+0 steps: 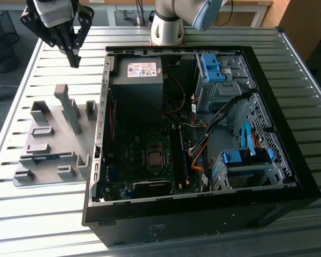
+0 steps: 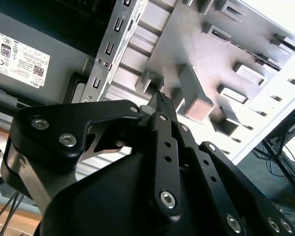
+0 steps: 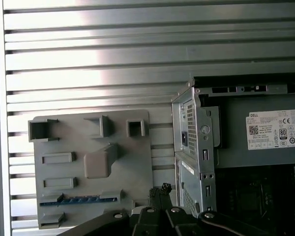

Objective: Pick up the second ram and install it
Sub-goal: 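Reach for the second ram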

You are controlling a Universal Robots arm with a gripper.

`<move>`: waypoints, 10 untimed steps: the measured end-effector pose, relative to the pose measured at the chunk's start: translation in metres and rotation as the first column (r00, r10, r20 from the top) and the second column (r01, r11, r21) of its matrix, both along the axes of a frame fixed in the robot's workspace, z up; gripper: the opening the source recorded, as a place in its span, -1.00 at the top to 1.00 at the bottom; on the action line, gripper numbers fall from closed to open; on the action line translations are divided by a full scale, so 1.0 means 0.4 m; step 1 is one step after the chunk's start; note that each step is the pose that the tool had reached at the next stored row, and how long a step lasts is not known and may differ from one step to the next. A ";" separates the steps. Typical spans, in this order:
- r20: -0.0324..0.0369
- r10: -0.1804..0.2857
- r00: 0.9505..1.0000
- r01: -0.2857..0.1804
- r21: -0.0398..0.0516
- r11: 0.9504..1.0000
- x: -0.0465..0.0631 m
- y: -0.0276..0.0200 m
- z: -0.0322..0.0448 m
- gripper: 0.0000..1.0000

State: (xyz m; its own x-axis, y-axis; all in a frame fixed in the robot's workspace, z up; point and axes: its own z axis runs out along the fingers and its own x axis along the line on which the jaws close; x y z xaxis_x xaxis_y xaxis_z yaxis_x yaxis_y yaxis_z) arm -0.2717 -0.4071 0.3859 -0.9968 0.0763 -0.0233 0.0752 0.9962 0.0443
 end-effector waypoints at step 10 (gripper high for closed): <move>0.000 0.000 1.000 0.000 0.000 1.000 -0.050 -0.011 -0.004 0.80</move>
